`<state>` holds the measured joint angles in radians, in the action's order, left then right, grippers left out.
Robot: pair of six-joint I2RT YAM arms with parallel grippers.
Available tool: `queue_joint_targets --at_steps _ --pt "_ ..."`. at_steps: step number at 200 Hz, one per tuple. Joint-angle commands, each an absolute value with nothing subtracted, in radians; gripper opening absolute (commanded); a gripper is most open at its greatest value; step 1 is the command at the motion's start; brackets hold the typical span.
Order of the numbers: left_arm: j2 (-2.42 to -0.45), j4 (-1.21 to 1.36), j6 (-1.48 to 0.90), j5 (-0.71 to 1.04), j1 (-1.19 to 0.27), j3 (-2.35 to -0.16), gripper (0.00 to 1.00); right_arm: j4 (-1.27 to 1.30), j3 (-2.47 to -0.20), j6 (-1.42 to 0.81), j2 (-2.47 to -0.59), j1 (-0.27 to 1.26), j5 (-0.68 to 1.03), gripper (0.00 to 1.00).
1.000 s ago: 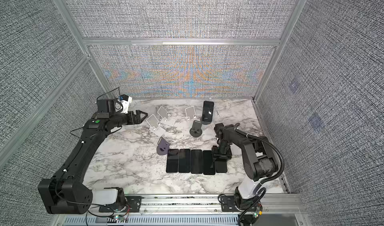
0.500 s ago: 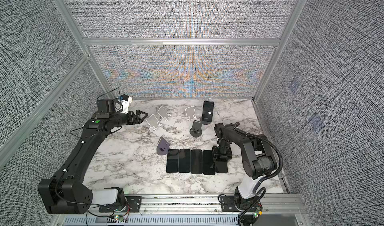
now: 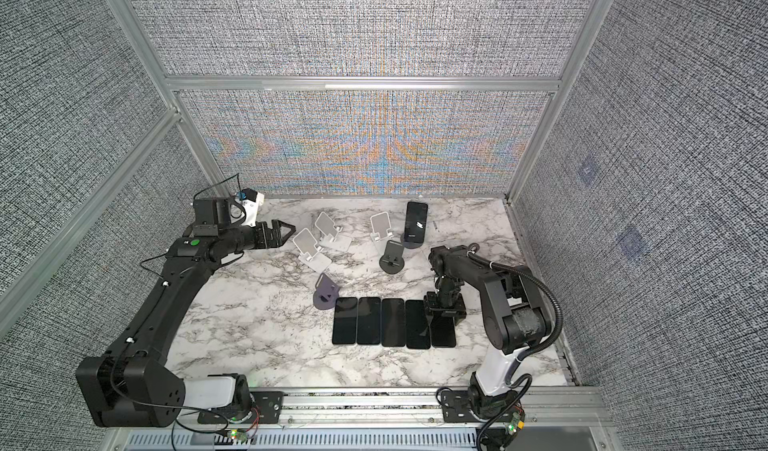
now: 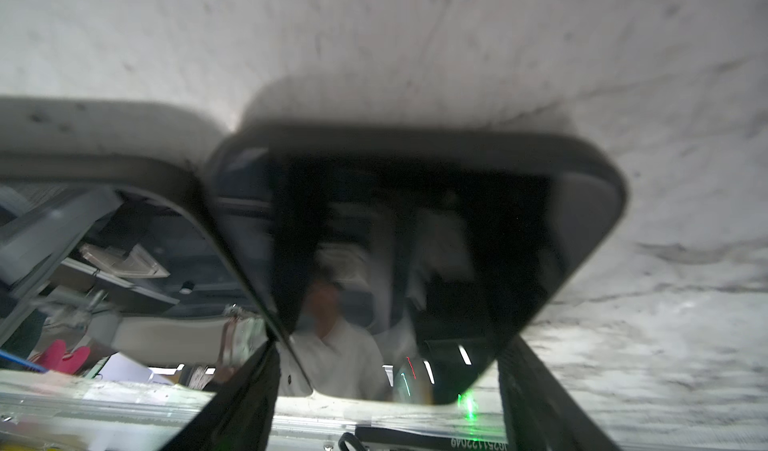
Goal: Remove the phone from the phone stand
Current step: 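Lay the black phone flat at the end of the phone row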
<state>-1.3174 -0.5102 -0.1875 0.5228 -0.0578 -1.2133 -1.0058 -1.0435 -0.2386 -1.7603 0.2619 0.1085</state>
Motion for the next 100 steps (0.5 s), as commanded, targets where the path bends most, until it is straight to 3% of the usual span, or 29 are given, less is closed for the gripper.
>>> queue_joint_targets --at_steps 1,100 --pt "-1.313 -0.499 -0.173 0.52 -0.057 -1.221 0.95 -0.959 -1.045 -0.242 -1.77 0.262 0.055 0.73" --pt "-1.315 -0.501 -0.169 0.514 -0.058 -1.221 0.95 -0.95 -1.056 -0.238 -1.742 0.264 0.084 0.72"
